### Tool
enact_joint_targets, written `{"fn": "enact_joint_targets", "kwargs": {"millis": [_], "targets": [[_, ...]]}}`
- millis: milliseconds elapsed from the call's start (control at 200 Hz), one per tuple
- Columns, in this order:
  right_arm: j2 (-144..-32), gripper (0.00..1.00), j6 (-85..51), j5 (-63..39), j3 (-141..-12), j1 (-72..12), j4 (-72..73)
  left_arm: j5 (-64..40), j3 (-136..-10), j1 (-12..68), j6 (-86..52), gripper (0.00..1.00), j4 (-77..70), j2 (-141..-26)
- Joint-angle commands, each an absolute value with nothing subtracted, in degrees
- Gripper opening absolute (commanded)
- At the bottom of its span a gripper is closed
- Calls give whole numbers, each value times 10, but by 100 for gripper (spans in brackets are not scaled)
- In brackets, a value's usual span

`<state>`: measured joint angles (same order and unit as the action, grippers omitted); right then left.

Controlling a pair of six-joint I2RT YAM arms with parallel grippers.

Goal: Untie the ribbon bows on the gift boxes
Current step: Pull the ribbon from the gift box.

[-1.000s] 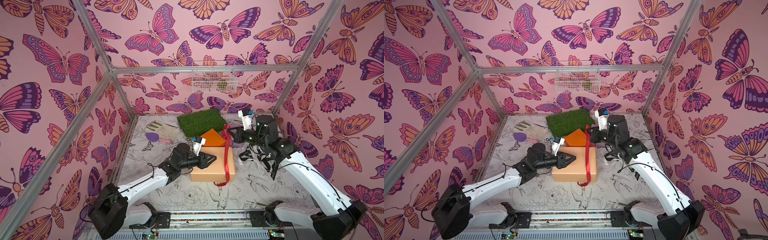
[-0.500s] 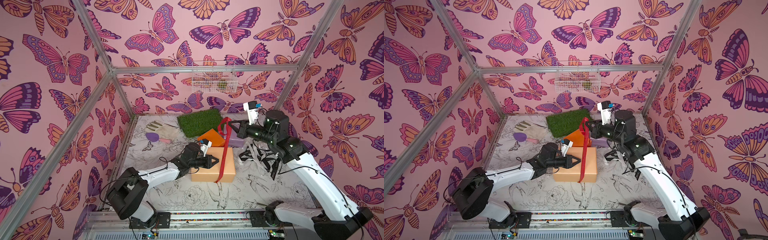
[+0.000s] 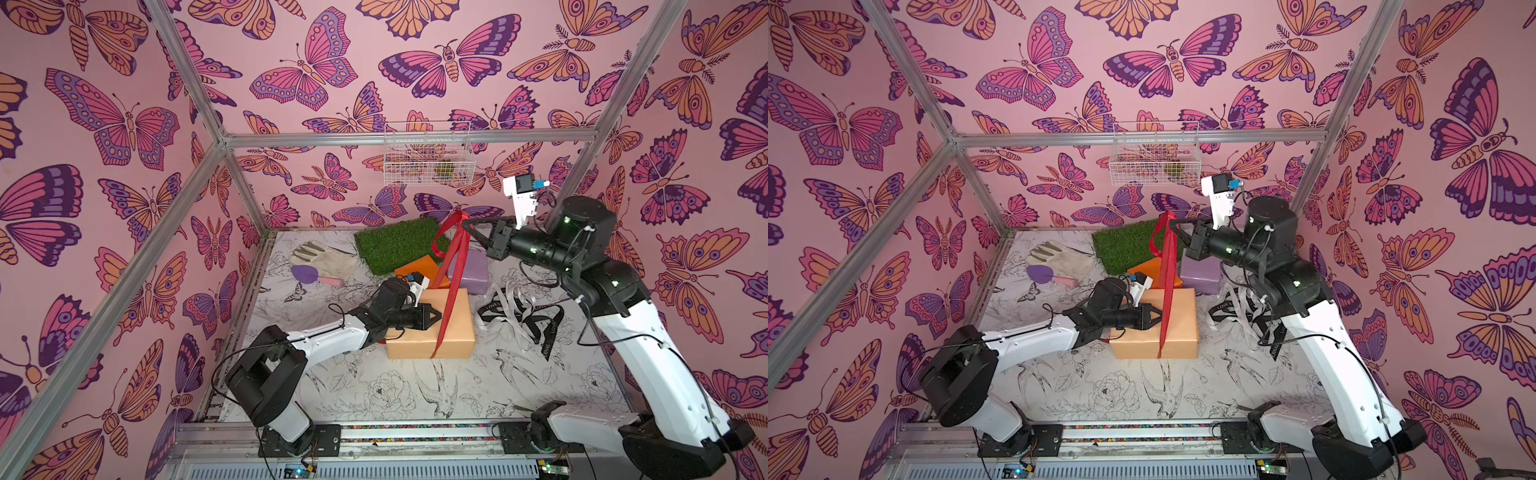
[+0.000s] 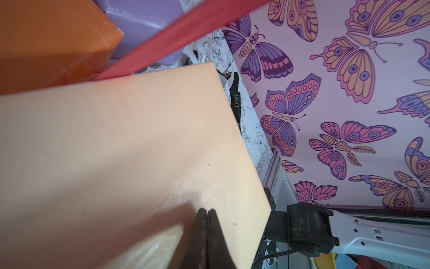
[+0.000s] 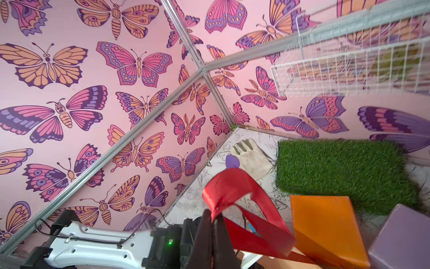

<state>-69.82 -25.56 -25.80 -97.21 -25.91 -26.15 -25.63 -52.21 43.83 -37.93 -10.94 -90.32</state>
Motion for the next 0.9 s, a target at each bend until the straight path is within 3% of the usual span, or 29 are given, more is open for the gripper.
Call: {"fn": "enact_joint_targets", "kwargs": {"millis": [0, 190, 416, 541, 626, 696, 896], "targets": [[-671, 0, -222, -213, -1042, -257, -253, -202, -498, 437, -336, 0, 48, -906], [-666, 0, -177, -154, -1123, -256, -287, -205, -515, 435, -325, 0, 75, -918], [-647, 0, -100, -16, -1140, -252, -336, -197, -510, 409, -312, 0, 107, -915], [-634, 0, -99, -25, -1111, -252, -349, -219, -506, 393, -296, 0, 121, -884], [-633, 0, -117, -66, -1071, -252, -349, -246, -515, 392, -278, 26, 120, -845], [-636, 0, -133, -98, -1032, -252, -333, -257, -527, 392, -264, 41, 120, -809], [-658, 0, -154, -93, -969, -252, -334, -259, -562, 399, -232, 56, 110, -735]]}}
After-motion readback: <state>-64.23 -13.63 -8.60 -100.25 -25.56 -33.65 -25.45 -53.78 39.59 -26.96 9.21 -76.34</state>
